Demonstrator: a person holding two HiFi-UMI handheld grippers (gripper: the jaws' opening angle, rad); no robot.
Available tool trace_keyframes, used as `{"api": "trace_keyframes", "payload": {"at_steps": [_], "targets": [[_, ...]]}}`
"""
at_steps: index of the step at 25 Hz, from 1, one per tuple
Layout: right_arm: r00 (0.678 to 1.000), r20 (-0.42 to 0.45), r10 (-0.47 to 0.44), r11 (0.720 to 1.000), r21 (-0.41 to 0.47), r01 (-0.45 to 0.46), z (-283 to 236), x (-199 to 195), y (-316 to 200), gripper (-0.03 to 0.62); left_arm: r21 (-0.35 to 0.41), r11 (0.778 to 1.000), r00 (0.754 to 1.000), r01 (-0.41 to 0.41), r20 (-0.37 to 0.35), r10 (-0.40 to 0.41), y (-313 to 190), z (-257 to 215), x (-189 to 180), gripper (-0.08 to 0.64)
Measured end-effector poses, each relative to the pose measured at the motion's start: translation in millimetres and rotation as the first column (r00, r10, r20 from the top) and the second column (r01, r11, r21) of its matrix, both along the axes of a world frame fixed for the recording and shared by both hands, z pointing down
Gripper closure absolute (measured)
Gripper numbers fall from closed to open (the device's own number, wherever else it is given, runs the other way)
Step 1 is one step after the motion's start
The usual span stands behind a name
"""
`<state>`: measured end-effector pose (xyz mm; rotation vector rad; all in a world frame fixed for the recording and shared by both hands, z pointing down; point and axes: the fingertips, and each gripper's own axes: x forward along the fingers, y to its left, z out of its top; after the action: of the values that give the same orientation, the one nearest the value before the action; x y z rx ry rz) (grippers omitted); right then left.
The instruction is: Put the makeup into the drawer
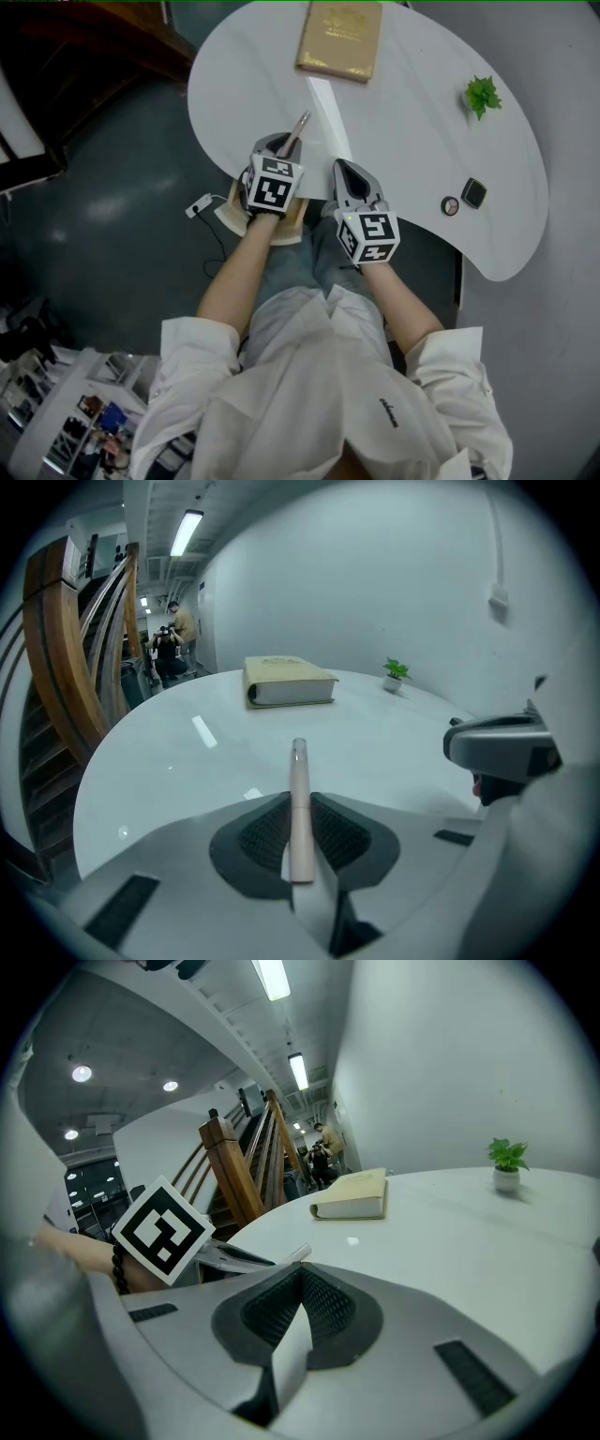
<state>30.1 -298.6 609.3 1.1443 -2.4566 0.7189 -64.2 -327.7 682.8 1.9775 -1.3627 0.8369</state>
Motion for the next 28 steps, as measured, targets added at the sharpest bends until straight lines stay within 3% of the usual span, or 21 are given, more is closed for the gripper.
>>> {"api": "trace_keyframes", "payload": {"at_steps": [8, 16, 21, 28], "targets": [[1.0, -0.003, 0.007, 1.0, 0.015, -0.007, -8, -1, 10, 0.575, 0.013, 0.999, 0.997, -0.029, -0.075, 0.03, 12, -9, -3, 0.48], [1.0, 0.01, -0.008, 1.0, 0.005, 0.008, -11, -5, 35, 0.575, 0.073, 0.984, 0.977, -0.164, -0.126, 0.172, 62, -42, -10, 0.48], [0.997, 0.02, -0.078, 0.996, -0.031, 0.078, -7, -17, 71, 0.575, 0.097, 0.959, 0.954, -0.265, -0.12, 0.275, 103, -55, -16, 0.48], [0.986, -0.004, -0.164, 0.982, -0.095, 0.163, 17, -23, 113, 0.575, 0.067, 0.908, 0.902, -0.413, -0.103, 0.418, 160, -45, -22, 0.48]]}}
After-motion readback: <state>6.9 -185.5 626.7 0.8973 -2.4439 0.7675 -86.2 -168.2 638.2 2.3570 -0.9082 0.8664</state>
